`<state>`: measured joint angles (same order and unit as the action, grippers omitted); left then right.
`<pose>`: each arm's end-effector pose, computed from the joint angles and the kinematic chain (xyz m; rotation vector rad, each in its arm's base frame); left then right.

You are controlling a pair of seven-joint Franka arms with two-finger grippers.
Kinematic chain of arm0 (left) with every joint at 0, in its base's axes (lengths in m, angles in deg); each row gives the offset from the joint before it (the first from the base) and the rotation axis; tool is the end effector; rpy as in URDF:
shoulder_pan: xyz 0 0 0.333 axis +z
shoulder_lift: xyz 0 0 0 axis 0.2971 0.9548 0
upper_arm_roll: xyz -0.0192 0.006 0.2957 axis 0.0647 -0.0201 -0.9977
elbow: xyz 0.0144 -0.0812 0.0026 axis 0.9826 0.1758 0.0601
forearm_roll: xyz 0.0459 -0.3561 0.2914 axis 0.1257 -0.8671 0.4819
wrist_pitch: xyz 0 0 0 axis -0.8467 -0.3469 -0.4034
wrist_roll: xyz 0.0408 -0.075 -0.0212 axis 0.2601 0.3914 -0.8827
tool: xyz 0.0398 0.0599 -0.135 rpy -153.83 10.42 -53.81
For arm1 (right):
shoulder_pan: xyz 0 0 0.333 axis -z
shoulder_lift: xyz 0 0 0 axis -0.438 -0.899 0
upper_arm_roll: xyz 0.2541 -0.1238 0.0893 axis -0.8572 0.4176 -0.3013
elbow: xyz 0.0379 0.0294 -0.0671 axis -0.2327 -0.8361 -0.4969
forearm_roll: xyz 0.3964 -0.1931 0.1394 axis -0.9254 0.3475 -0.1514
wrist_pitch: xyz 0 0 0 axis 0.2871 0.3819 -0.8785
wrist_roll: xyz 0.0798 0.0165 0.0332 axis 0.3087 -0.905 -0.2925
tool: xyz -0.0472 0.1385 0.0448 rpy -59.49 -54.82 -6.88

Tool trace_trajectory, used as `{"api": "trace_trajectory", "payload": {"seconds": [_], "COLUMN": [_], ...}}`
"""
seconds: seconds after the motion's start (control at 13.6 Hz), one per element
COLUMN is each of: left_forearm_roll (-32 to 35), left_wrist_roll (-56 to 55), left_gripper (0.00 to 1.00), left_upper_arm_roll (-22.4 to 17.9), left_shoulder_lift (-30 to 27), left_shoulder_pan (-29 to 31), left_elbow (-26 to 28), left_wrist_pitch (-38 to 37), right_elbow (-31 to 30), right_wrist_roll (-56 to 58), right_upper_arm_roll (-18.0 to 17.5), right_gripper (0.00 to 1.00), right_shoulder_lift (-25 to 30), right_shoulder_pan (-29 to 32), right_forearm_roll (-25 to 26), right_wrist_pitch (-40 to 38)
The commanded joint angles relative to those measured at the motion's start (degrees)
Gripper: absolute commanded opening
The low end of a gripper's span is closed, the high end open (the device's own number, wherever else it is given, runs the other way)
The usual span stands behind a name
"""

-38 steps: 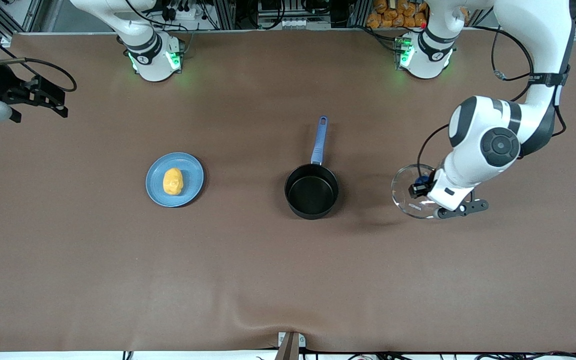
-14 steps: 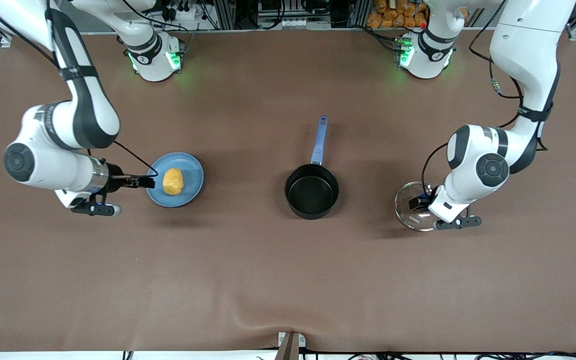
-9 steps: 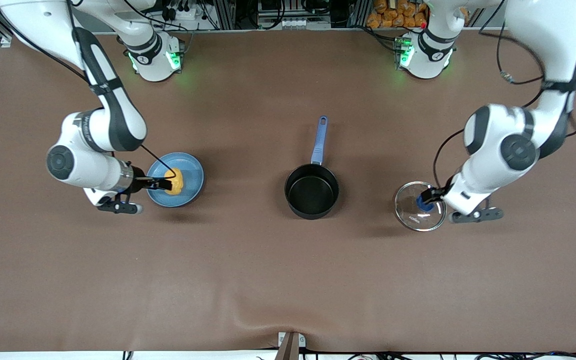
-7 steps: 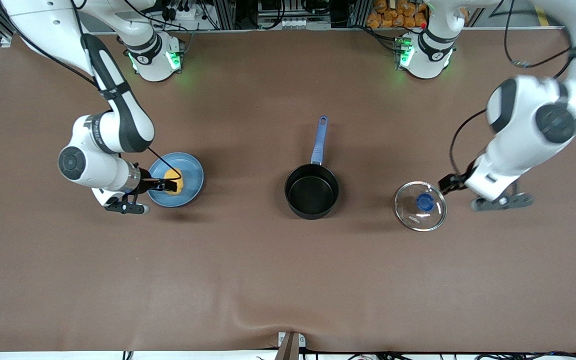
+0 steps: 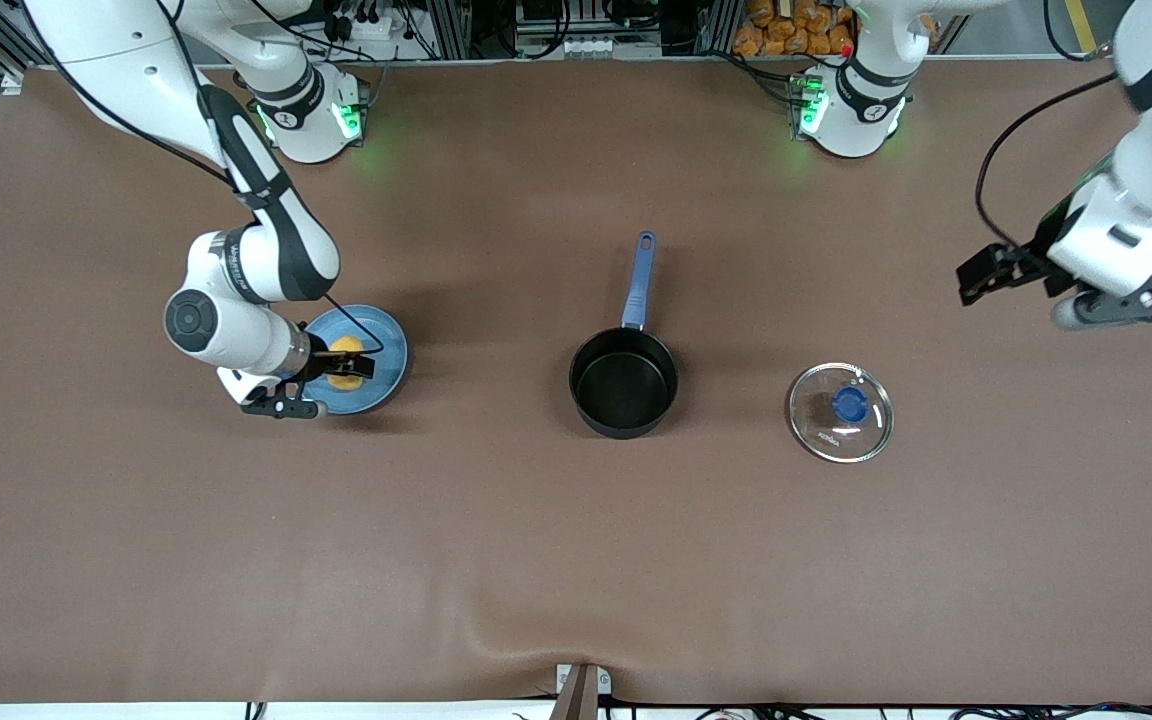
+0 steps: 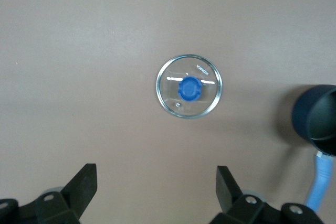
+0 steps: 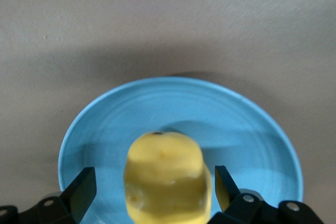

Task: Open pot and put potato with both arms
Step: 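Grasp the yellow potato with the right gripper while the left gripper withdraws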

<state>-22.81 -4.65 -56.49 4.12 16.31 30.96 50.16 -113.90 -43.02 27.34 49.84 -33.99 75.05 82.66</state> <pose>0.6240 -0.0760 0.5243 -3.1235 -0.1567 0.0243 0.5604 0.1312 0.0769 -2.9997 0.1398 0.2452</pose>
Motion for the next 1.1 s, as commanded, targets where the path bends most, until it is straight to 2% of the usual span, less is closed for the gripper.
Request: {"api": "trace_trajectory", "payload": {"seconds": [0.0, 0.07, 0.15, 0.22, 0.37, 0.74, 0.88, 1.03], "left_forearm_roll": [-3.3, -3.3, -3.3, -3.3, -3.4, -3.4, -3.3, -3.4], "left_wrist_roll": [2.0, 2.4, 2.4, 2.4, 2.4, 2.4, 2.5, 2.4], "left_gripper": [1.0, 1.0, 1.0, 1.0, 1.0, 1.0, 1.0, 1.0], "left_upper_arm_roll": [0.2, 0.2, 0.2, 0.3, 0.4, 1.0, 0.9, 0.8], "left_shoulder_lift": [1.5, 1.6, 1.5, 1.4, 1.2, 1.3, 1.3, 1.3], "left_shoulder_pan": [2.6, 2.8, 2.9, 2.9, 3.1, 2.6, 2.7, 3.0], "left_elbow": [-5.6, -6.4, -6.5, -6.6, -7.8, -8.1, -8.1, -8.1], "left_wrist_pitch": [-4.1, -4.2, -4.3, -4.6, -5.2, -5.5, -5.5, -5.5], "right_elbow": [-2.2, -2.3, -1.7, -0.6, 3.6, 22.5, 32.7, 41.8], "right_wrist_roll": [0.9, 2.5, 4.2, 4.5, 4.1, -0.5, -6.1, -8.9], "right_upper_arm_roll": [0.2, 0.3, 0.5, 0.6, 0.6, 0.2, 0.1, 0.1], "right_gripper": [0.83, 0.55, 0.17, 0.0, 0.0, 0.0, 0.0, 0.0], "right_shoulder_lift": [1.0, 1.5, 1.7, 1.7, 1.8, 1.1, -1.6, -6.2], "right_shoulder_pan": [-0.2, 0.2, 0.6, 1.4, 1.5, 0.7, -3.2, -8.8], "right_forearm_roll": [-1.0, -0.9, -0.9, -0.8, -0.7, -1.2, -1.2, -1.1], "right_wrist_pitch": [0.5, -0.9, -3.5, -4.6, -9.4, -26.8, -32.3, -33.5]}}
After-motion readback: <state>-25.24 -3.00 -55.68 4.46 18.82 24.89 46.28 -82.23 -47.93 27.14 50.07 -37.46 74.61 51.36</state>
